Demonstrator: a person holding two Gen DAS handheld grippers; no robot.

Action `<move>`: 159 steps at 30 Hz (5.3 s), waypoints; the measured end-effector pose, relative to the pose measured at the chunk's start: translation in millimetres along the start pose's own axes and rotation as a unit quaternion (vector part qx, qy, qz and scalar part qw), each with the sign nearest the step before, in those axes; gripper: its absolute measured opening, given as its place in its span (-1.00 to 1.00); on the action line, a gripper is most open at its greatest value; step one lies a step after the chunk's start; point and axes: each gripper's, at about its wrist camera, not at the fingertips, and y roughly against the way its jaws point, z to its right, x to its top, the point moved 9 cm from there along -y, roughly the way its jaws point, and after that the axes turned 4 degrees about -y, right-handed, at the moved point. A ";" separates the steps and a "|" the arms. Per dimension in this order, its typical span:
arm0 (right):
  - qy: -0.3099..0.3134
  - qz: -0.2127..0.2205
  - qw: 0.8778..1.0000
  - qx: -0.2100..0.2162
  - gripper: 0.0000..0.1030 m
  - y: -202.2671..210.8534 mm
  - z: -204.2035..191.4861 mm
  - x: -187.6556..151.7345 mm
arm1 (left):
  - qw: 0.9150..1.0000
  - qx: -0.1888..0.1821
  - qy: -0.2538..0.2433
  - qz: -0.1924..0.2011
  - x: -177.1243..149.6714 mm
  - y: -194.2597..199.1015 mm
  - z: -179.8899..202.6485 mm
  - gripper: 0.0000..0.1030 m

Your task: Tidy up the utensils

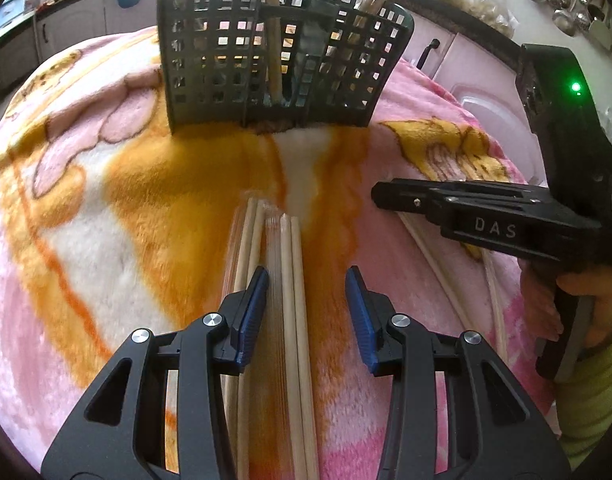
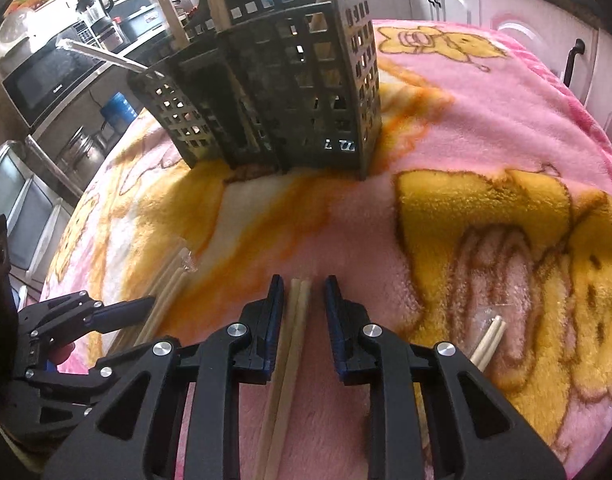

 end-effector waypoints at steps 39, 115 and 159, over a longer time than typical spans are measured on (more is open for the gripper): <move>0.008 0.187 0.981 0.041 -0.81 141.6 -35.2 42.0 | 0.979 -0.038 0.027 0.199 107.8 112.9 -16.6 -0.98; -0.026 0.396 0.918 -0.022 -0.59 156.6 -8.5 192.5 | 0.907 0.076 0.017 0.413 254.6 115.0 -56.9 -0.65; -0.015 0.351 0.935 -0.058 0.15 208.1 -4.0 81.6 | 0.931 0.028 0.005 0.364 161.3 162.3 -7.8 0.78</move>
